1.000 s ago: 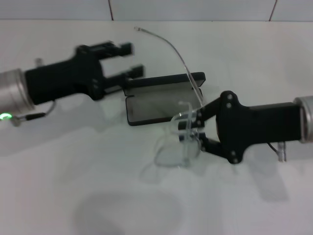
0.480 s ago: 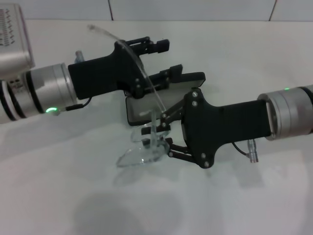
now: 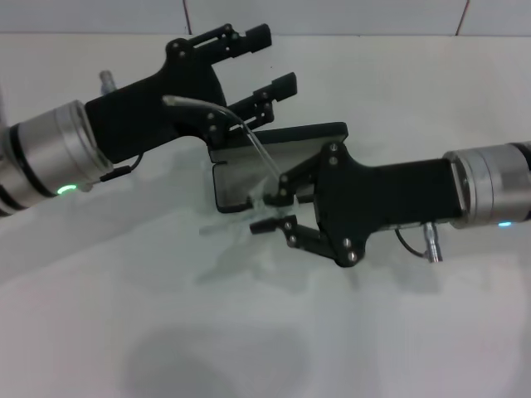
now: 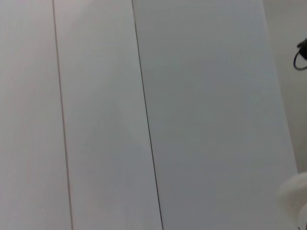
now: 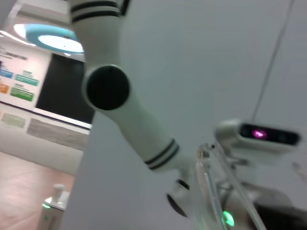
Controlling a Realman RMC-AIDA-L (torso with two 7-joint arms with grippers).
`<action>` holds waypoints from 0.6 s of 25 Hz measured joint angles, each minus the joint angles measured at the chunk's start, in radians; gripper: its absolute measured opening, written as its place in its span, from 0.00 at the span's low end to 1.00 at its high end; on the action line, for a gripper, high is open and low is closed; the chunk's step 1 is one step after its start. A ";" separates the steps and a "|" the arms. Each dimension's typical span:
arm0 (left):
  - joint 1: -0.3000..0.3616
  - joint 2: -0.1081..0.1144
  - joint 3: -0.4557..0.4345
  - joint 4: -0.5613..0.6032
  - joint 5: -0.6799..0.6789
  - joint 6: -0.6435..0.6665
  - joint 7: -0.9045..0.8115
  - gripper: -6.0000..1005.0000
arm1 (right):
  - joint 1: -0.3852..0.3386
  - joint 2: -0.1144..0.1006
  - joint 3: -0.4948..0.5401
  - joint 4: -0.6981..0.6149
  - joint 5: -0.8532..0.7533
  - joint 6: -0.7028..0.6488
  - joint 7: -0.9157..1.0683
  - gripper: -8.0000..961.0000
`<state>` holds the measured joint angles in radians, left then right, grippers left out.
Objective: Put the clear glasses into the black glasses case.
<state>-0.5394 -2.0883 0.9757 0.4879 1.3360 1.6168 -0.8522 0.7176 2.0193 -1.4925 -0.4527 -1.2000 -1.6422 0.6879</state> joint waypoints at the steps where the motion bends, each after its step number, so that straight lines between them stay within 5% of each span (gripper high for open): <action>1: 0.004 0.000 0.000 0.000 -0.006 0.008 0.007 0.60 | 0.000 -0.001 0.005 0.000 0.000 0.010 0.015 0.17; 15: 0.024 -0.001 0.004 -0.014 -0.014 0.050 0.048 0.59 | -0.011 0.002 0.043 0.001 0.000 0.086 0.069 0.17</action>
<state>-0.5151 -2.0892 0.9799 0.4740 1.3217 1.6667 -0.8045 0.7070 2.0215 -1.4497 -0.4519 -1.1995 -1.5561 0.7568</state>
